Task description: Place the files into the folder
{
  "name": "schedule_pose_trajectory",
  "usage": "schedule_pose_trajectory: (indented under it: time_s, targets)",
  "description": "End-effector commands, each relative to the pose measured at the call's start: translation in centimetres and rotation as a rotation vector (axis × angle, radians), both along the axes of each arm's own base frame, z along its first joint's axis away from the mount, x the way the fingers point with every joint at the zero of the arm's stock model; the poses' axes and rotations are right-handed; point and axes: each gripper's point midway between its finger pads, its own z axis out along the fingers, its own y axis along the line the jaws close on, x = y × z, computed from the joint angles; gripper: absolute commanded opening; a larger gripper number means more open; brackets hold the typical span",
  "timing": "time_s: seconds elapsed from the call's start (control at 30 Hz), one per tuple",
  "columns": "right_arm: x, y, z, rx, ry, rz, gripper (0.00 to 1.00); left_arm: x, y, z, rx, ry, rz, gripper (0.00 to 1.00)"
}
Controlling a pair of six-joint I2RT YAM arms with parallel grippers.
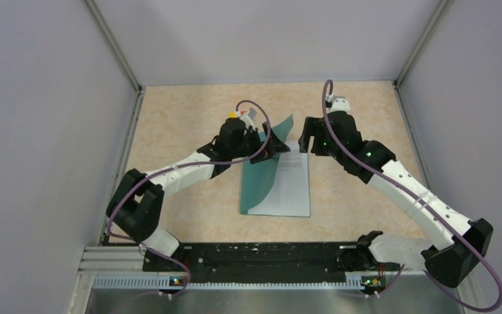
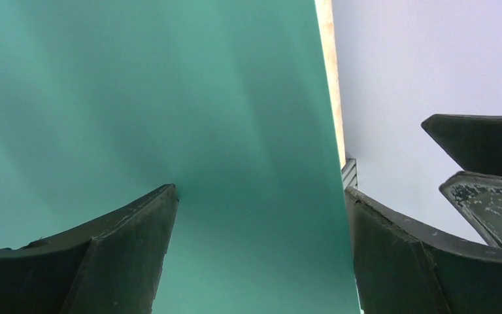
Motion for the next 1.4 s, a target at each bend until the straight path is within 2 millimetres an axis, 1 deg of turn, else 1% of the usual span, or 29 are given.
schedule_pose_trajectory:
  time_s: [0.0,0.07,0.17,0.3,0.37,0.4,0.47,0.53,0.63,0.67,0.73,0.8,0.9,1.0,1.07,1.1,1.23,1.37]
  targets:
    - [-0.4,-0.9,-1.0,-0.03,0.017,-0.011,0.75,0.5,-1.7,0.4,-0.054,0.0,-0.025,0.98]
    - [-0.4,-0.8,-1.4,-0.034,0.029,-0.003,0.75,0.2,-2.1,0.9,-0.059,-0.013,-0.036,0.98]
    - [-0.4,-0.7,-1.7,-0.038,0.036,0.001,0.76,0.0,-2.3,2.2,-0.053,-0.037,-0.042,0.98]
    - [-0.3,-0.6,-2.2,-0.046,0.045,0.001,0.76,-0.4,-1.7,3.6,-0.054,-0.055,-0.03,0.98]
    - [-0.2,-0.6,-3.1,-0.052,0.059,0.002,0.77,-0.3,-1.0,3.9,-0.024,-0.071,-0.008,0.98]
    - [-0.2,-0.5,-3.8,-0.051,0.072,0.003,0.78,-0.1,-0.2,3.3,0.027,-0.079,0.015,0.98]
    - [-0.3,-0.2,-5.4,-0.032,0.109,0.014,0.78,0.8,2.0,2.2,0.136,-0.098,0.093,0.98]
    - [-0.4,0.0,-7.1,-0.011,0.137,0.021,0.78,1.6,4.1,1.2,0.207,-0.12,0.132,0.98]
    - [-0.5,0.5,-9.6,0.037,0.188,0.039,0.8,2.3,7.0,-1.2,0.321,-0.109,0.127,0.98]
    - [-0.4,0.7,-10.1,0.053,0.198,0.044,0.8,2.4,7.8,-2.0,0.344,-0.096,0.112,0.98]
    - [-0.3,1.2,-11.5,0.068,0.222,0.052,0.8,2.4,8.7,-3.6,0.355,-0.066,0.068,0.98]
    - [-0.3,1.7,-12.9,0.074,0.25,0.058,0.8,2.3,9.5,-5.1,0.37,-0.025,0.031,0.97]
    - [-0.3,1.8,-15.0,0.067,0.283,0.052,0.8,2.3,10.4,-7.3,0.41,0.025,0.033,0.95]
    - [-0.4,1.7,-16.8,0.052,0.31,0.043,0.8,1.7,10.6,-9.2,0.413,0.075,0.042,0.94]
    - [-0.3,1.9,-17.6,0.057,0.317,0.044,0.8,1.1,10.5,-10.1,0.397,0.102,0.05,0.93]
    - [-0.3,2.0,-18.0,0.061,0.321,0.046,0.8,0.4,10.6,-10.7,0.389,0.12,0.052,0.93]
    - [0.3,2.2,-19.1,0.036,0.338,0.048,0.8,-1.4,10.8,-11.2,0.391,0.13,0.076,0.93]
    - [1.4,2.5,-19.0,0.019,0.32,0.053,0.8,-3.3,11.3,-11.1,0.355,0.131,0.117,0.93]
